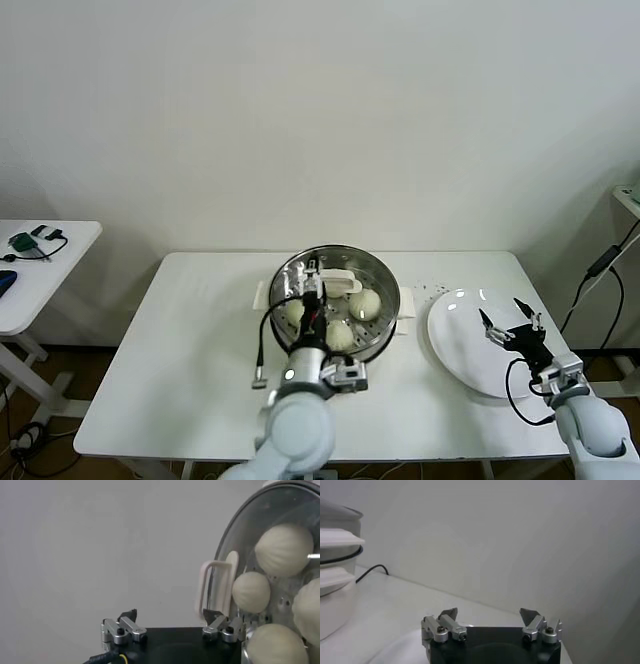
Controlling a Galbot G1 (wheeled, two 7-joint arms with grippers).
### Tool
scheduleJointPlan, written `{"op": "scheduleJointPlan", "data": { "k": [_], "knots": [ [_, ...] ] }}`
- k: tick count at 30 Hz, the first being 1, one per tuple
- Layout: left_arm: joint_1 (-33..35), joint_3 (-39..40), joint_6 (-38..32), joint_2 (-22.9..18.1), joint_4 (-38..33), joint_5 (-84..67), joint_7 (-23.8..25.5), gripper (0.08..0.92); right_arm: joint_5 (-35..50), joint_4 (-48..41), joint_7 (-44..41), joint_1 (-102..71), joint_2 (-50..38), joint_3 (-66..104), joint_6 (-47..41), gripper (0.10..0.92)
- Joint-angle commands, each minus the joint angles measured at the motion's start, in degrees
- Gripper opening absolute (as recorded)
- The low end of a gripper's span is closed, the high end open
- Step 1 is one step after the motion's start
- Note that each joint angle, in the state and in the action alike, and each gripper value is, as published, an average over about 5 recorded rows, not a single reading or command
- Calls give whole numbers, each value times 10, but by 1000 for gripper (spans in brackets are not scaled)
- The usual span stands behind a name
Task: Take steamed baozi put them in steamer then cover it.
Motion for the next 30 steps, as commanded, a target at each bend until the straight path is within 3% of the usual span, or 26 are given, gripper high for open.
{"op": "scheduleJointPlan", "data": {
  "k": [1, 6, 13, 22, 30],
  "knots": [
    [102, -64, -35, 97, -127, -215, -106, 822, -2, 7, 8, 2, 1, -1, -23, 823],
    [159, -179, -168, 113, -138, -363, -158, 823, -4, 9, 9, 1, 2, 0, -16, 823],
    [242, -344, -320, 85, -139, -568, -215, 823, -1, 25, 8, -7, 7, 1, -10, 823],
    [331, -520, -426, -17, -69, -833, -212, 823, 4, 56, -5, -43, 32, 10, 6, 823],
    [345, -542, -457, -59, -3, -877, -198, 823, 22, 78, -6, -68, 47, 19, 8, 823]
  ]
}}
